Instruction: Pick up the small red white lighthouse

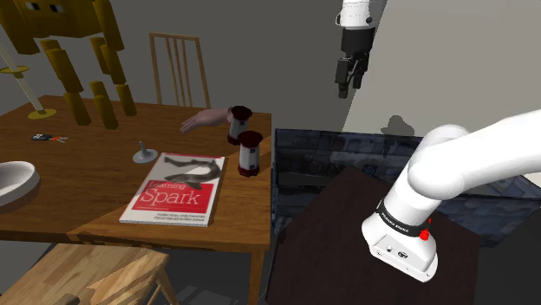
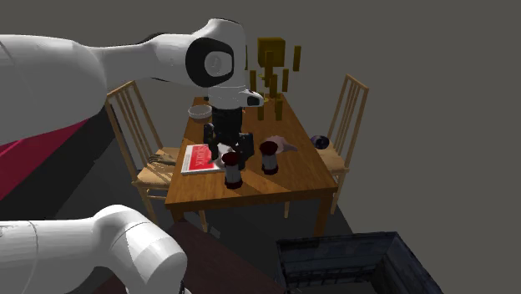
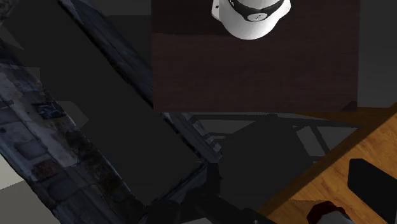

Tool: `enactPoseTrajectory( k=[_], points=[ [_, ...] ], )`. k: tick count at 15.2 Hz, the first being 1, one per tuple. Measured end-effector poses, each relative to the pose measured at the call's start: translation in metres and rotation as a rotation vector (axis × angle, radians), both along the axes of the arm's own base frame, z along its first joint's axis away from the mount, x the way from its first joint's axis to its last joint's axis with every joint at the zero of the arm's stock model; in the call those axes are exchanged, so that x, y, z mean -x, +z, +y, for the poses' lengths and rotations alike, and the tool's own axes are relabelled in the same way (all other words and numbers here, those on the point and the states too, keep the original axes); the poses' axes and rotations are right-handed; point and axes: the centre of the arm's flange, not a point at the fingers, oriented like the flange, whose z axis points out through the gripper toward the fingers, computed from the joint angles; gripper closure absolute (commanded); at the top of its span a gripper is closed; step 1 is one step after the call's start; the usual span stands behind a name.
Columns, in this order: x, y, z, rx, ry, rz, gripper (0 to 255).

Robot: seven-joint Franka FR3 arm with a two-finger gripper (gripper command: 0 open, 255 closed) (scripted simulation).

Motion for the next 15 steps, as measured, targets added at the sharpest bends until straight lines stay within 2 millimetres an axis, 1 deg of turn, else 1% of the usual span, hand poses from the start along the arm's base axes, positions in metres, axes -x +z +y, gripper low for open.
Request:
enactPoseTrajectory(
  k=[1, 2, 4, 6, 7, 11, 12, 13, 15],
  points=[
    [0.000, 0.000, 0.000, 0.000, 0.000, 0.000, 0],
    [-0.005, -0.002, 0.001, 0.000, 0.009, -0.003, 0],
    [-0.020, -0.014, -0.002, -0.001, 0.037, -0.014, 0],
    [-0.038, -0.024, -0.001, -0.002, 0.072, -0.028, 0],
    [-0.049, -0.031, 0.004, -0.003, 0.090, -0.036, 0],
    [-0.092, -0.054, 0.009, -0.006, 0.163, -0.067, 0],
    [-0.104, -0.063, 0.010, -0.006, 0.181, -0.073, 0],
    [-0.113, -0.065, 0.011, -0.007, 0.199, -0.081, 0],
    [-0.134, -0.076, 0.014, -0.007, 0.236, -0.097, 0]
  ],
)
